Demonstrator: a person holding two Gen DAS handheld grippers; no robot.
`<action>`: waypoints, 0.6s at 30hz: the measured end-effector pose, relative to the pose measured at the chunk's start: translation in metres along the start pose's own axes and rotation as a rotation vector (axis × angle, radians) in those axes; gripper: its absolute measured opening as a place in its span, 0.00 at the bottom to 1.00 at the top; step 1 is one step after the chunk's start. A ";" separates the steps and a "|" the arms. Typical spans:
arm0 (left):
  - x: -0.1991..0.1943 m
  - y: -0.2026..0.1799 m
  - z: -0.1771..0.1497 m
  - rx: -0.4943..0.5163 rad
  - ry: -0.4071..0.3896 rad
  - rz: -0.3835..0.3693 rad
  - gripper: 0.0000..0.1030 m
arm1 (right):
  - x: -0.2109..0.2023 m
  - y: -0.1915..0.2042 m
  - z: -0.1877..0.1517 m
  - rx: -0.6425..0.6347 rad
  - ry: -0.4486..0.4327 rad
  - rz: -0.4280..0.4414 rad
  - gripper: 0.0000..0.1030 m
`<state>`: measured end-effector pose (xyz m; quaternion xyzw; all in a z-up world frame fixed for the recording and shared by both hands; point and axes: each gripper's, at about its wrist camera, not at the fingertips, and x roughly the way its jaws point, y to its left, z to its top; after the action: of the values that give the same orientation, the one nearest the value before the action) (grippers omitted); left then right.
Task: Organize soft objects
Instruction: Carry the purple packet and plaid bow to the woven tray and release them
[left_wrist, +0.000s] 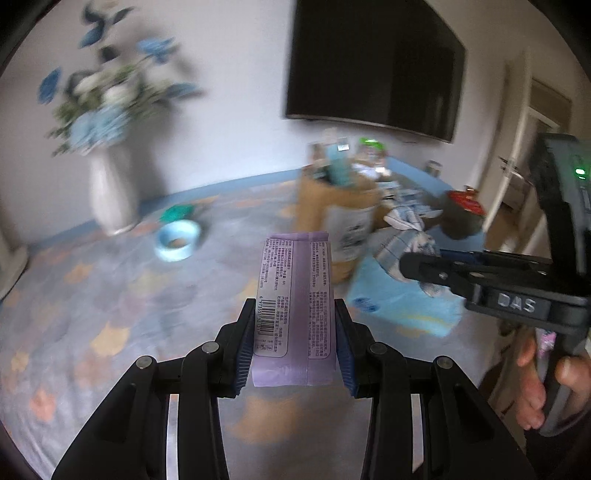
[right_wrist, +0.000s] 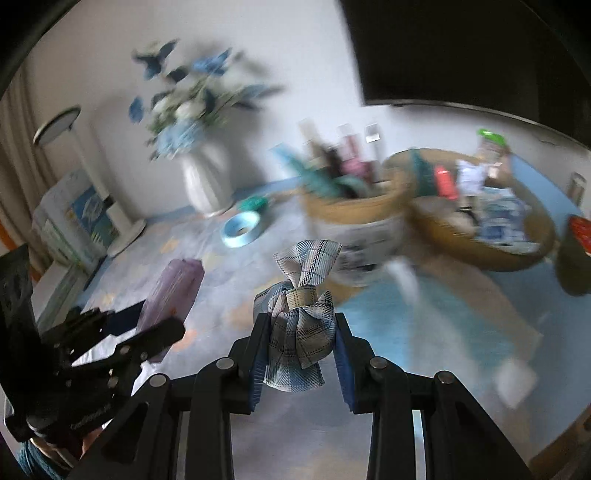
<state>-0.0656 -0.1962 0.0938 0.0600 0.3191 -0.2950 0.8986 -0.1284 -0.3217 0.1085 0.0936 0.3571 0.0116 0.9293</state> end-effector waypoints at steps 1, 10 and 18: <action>0.002 -0.009 0.005 0.016 -0.003 -0.015 0.35 | -0.005 -0.009 0.001 0.015 -0.007 -0.012 0.31; 0.023 -0.081 0.053 0.154 -0.034 -0.117 0.35 | -0.050 -0.090 0.012 0.158 -0.129 -0.073 0.31; 0.067 -0.109 0.102 0.136 -0.039 -0.125 0.35 | -0.072 -0.156 0.038 0.263 -0.208 -0.158 0.31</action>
<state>-0.0311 -0.3486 0.1428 0.0951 0.2840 -0.3727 0.8783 -0.1642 -0.4877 0.1555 0.1864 0.2637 -0.1180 0.9390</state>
